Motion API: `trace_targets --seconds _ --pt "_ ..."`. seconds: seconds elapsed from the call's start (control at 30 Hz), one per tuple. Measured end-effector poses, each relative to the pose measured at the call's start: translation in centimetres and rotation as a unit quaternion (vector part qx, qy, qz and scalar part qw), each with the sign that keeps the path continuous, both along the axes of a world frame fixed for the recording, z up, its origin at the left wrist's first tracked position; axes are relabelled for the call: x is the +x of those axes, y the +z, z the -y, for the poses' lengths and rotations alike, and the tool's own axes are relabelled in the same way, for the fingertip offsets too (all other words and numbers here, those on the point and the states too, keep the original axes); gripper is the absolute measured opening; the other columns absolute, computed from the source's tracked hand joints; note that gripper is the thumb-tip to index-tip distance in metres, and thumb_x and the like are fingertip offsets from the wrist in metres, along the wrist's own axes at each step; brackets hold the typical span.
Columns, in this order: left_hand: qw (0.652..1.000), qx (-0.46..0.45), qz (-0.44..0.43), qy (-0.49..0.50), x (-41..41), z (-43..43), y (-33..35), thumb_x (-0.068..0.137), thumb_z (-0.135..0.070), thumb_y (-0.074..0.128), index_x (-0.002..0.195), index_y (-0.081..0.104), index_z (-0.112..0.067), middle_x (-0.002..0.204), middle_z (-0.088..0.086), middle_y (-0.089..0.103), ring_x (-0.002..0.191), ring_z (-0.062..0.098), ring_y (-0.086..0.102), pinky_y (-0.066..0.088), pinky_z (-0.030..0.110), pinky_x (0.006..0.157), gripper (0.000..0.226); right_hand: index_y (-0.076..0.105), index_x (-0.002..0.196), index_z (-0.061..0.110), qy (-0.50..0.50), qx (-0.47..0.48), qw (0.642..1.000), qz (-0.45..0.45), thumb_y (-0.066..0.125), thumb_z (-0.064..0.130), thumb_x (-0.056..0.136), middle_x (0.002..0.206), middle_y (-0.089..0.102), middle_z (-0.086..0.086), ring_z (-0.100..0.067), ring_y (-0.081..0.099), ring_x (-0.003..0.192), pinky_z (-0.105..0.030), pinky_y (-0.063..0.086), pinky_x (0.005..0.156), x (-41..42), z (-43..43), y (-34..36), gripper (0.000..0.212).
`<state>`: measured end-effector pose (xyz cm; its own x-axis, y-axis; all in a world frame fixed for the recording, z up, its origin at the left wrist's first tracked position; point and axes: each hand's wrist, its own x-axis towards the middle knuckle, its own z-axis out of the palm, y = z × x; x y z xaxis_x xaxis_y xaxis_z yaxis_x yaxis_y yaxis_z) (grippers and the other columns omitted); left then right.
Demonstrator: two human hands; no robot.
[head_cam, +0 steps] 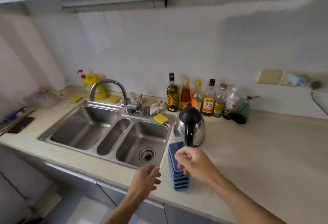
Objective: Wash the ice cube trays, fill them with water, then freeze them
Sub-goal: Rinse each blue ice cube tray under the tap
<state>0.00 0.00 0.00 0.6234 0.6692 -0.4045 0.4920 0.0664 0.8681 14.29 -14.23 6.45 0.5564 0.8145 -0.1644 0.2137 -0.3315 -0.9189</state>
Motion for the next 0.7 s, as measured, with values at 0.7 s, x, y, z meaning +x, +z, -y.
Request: trace_targets --seconds 0.7 --pt "0.998 -0.028 0.019 0.05 4.7 -1.7 0.1 0.102 -0.04 0.054 0.098 0.061 -0.01 0.087 0.011 0.074 0.072 0.021 0.073 0.063 0.033 0.069 0.031 0.052 0.067 0.02 -0.03 -0.108 0.992 0.064 0.063 0.018 0.092 0.058 0.055 0.007 -0.015 0.056 0.056 -0.027 0.045 0.057 3.4 -3.7 -4.4 0.028"
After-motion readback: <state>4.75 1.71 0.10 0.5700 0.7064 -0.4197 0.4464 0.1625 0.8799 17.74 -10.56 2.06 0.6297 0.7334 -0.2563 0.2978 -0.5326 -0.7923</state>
